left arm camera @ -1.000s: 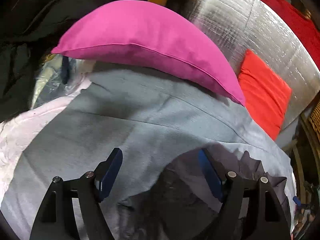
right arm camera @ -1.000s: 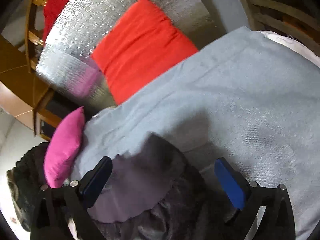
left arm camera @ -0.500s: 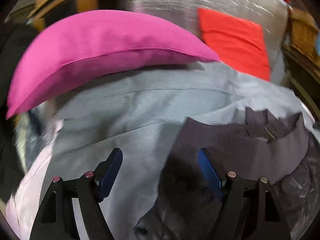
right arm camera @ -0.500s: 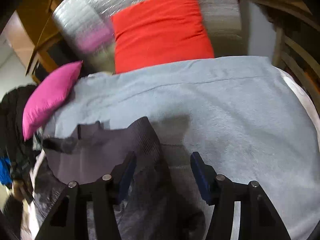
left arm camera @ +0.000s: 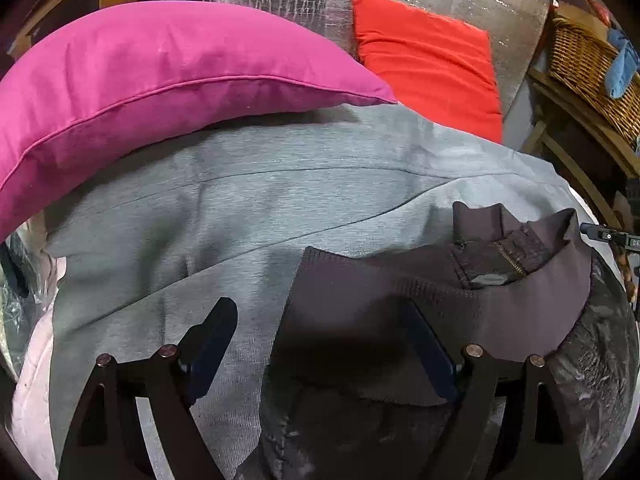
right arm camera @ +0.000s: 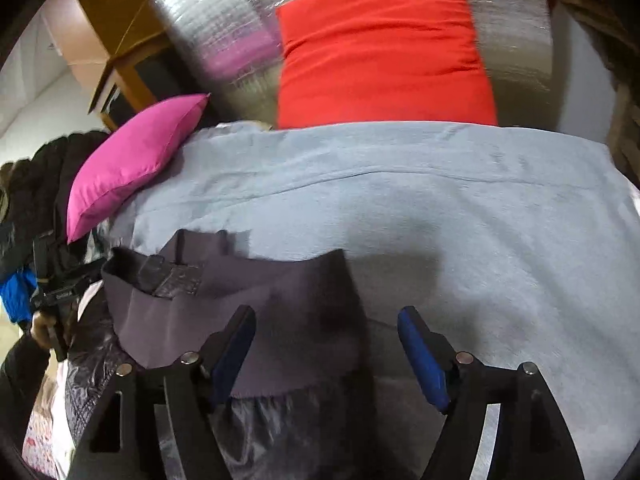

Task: Fold large clothes

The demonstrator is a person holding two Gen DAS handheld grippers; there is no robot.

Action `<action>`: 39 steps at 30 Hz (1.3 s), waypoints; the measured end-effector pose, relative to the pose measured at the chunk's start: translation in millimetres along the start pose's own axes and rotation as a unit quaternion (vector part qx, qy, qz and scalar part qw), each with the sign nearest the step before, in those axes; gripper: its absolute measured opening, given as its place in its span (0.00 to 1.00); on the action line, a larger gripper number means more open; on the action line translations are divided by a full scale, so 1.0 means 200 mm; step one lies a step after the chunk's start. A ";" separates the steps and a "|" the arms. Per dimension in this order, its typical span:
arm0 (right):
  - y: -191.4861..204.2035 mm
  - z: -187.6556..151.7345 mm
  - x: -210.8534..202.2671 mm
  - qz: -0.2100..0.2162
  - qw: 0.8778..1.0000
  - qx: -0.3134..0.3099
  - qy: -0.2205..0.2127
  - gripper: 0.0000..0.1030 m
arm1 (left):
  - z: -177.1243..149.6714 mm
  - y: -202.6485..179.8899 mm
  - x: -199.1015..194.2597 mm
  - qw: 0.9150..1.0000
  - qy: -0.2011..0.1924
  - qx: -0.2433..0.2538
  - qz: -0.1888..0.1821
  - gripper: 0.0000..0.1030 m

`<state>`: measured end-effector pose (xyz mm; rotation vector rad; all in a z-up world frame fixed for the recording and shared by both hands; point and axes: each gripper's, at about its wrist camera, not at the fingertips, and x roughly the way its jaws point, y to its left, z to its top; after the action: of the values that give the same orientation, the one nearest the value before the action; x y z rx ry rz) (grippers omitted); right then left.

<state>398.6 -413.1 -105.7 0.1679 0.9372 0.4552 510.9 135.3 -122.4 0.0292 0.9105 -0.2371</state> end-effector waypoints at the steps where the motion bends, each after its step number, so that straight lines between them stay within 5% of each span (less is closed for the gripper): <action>1: 0.01 0.01 0.03 0.003 1.000 -0.007 0.011 0.75 | 0.00 0.00 0.01 1.000 0.003 0.001 -0.003 0.83; 9: 0.03 0.01 0.15 0.015 0.999 -0.012 0.041 0.75 | 0.02 -0.02 0.10 1.000 0.023 0.008 -0.014 0.83; 15: 0.01 0.02 0.16 0.012 0.999 -0.002 0.041 0.37 | 0.02 -0.01 0.10 1.000 0.007 0.002 -0.016 0.80; 16: 0.01 0.02 0.16 0.008 0.999 -0.001 0.040 0.35 | 0.02 0.00 0.10 1.000 0.006 -0.005 -0.019 0.64; 17: 0.01 0.02 0.15 0.008 0.999 0.000 0.038 0.34 | 0.02 0.01 0.11 1.000 0.011 -0.010 -0.020 0.33; 20: 0.01 0.02 0.15 0.002 0.999 -0.003 0.037 0.22 | 0.01 0.02 0.15 0.999 0.031 -0.010 0.005 0.10; 25: 0.06 0.03 0.10 -0.015 0.999 -0.028 0.025 0.11 | 0.00 0.00 0.11 1.000 0.015 0.006 0.027 0.07; 28: 0.06 0.05 0.04 -0.031 0.999 -0.024 -0.003 0.10 | 0.00 0.03 0.10 0.997 0.002 -0.003 0.079 0.07; 32: -0.03 0.04 0.05 -0.056 0.998 0.012 -0.020 0.09 | -0.05 0.12 0.25 0.990 0.051 -0.045 0.126 0.07; 39: -0.18 -0.02 0.13 -0.085 0.993 0.078 -0.017 0.09 | -0.07 0.13 0.29 0.987 0.057 -0.053 0.140 0.08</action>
<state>418.9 -432.9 -139.9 0.2344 0.9453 0.2207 538.9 151.5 -177.9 0.0734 1.0193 0.0755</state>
